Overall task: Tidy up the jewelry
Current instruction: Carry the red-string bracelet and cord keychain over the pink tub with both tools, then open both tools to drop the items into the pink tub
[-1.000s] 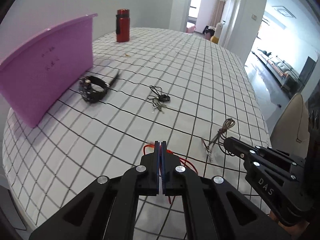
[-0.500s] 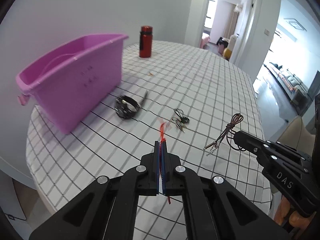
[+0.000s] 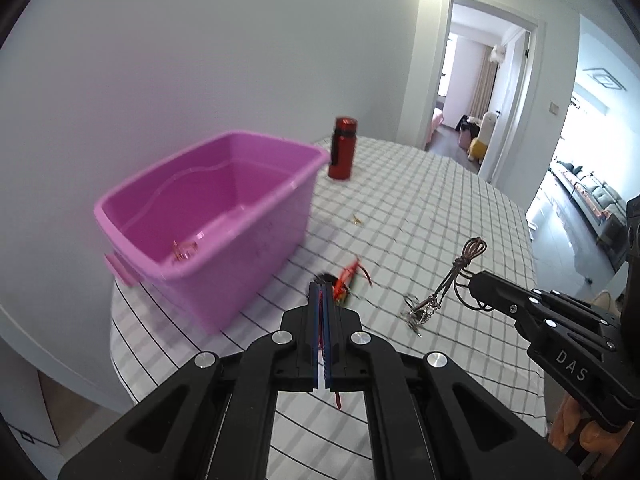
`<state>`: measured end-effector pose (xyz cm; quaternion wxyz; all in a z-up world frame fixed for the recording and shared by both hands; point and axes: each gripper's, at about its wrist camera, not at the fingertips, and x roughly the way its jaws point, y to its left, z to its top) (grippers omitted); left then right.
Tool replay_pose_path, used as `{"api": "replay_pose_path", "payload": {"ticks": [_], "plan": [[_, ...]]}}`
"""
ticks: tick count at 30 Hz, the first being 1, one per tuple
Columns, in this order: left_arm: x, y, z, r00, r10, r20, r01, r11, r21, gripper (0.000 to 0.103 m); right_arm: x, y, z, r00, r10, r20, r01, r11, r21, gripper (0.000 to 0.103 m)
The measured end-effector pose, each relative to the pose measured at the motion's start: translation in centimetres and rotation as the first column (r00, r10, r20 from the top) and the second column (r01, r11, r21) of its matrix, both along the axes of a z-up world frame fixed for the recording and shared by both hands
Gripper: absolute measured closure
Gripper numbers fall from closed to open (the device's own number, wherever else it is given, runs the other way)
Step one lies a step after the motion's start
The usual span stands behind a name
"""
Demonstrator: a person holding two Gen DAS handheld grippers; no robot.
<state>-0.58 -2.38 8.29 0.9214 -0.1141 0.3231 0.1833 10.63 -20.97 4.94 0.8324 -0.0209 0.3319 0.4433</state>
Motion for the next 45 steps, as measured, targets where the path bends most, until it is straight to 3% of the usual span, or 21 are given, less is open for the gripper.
{"api": "replay_pose_path", "payload": {"ticks": [11,16,23,31,40,41,42,43,44,45], "plan": [[1.2,10.4,4.7,0.994,-0.073,0.080,0.068,0.996,0.065,0.101,0.4,10.9,4.1,0.997,-0.064,0.032,0.062,0.996,0.068,0.101],[2.6,15.5,4.7,0.991,-0.096,0.090,0.091,0.994,0.066,0.101,0.6,16.4,4.4,0.996,-0.075,0.054,0.071,0.995,0.066,0.101],[4.8,21.3,1.5,0.995,-0.099,0.033,0.098,0.994,0.048,0.101,2.1,22.5,2.6,0.996,-0.090,0.005,0.089,0.995,0.040,0.101],[7.6,25.7,-3.0,0.994,-0.083,-0.077,0.080,0.996,-0.035,0.101,4.6,28.1,-1.2,0.993,-0.077,-0.094,0.069,0.994,-0.089,0.101],[10.4,28.4,-7.1,0.969,-0.043,-0.244,0.021,0.995,-0.093,0.100,6.4,31.2,-3.7,0.987,-0.099,-0.128,0.071,0.976,-0.205,0.101],[10.3,28.6,-7.3,0.966,-0.034,-0.255,0.011,0.996,-0.093,0.100,6.7,31.3,-3.8,0.987,-0.104,-0.125,0.075,0.973,-0.217,0.094],[10.2,28.8,-7.5,0.963,-0.026,-0.268,0.001,0.996,-0.093,0.097,6.9,31.3,-4.0,0.986,-0.112,-0.123,0.081,0.968,-0.236,0.069],[10.3,29.0,-7.6,0.959,-0.018,-0.284,-0.009,0.995,-0.095,0.090,7.2,31.0,-4.0,0.985,-0.124,-0.117,0.093,0.966,-0.240,0.056],[10.2,29.2,-7.6,0.954,-0.009,-0.300,-0.021,0.995,-0.097,0.085,7.3,30.6,-3.9,0.984,-0.141,-0.109,0.112,0.966,-0.231,0.049],[9.9,29.4,-7.4,0.953,-0.002,-0.302,-0.029,0.995,-0.098,0.068,7.4,30.0,-3.7,0.983,-0.151,-0.108,0.124,0.967,-0.220,0.049]]}}
